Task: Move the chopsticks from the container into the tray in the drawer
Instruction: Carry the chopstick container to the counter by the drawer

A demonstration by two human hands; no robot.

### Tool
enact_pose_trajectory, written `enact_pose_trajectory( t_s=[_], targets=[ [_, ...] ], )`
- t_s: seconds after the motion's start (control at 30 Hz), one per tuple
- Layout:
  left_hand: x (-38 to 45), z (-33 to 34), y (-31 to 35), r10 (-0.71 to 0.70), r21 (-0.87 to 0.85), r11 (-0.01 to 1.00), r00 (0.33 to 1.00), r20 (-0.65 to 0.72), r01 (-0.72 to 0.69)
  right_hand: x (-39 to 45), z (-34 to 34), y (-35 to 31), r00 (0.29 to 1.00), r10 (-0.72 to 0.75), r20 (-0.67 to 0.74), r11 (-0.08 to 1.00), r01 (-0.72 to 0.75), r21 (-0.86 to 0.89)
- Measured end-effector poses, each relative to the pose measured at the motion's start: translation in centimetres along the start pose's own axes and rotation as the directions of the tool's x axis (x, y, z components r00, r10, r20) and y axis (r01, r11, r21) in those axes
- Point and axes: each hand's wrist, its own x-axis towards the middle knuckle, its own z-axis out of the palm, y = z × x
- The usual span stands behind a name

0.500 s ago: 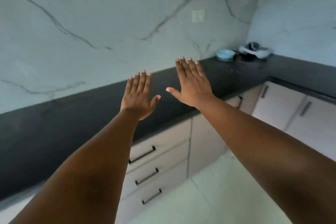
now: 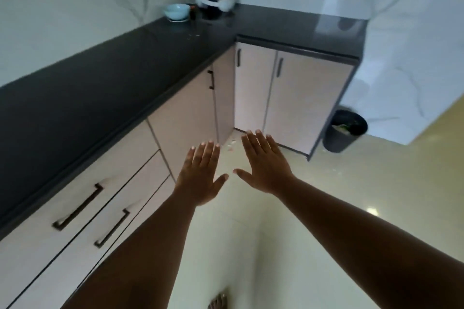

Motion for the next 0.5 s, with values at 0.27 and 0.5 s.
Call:
enact_pose_trajectory(
  t_s=[0.27, 0.5],
  targets=[
    [7.1, 2.0, 11.1, 0.440, -0.049, 0.898, 0.898, 0.024, -0.438, -12.4, 5.0, 7.0, 0.859, 0.491, 0.147, 0.865, -0.501, 0.036],
    [8.0, 3.1, 28.1, 0.771, -0.094, 0.637, 0.634, 0.059, -0.766, -26.1, 5.7, 10.8, 0.570, 0.804, 0.169, 0.577, -0.817, 0.008]
  ],
)
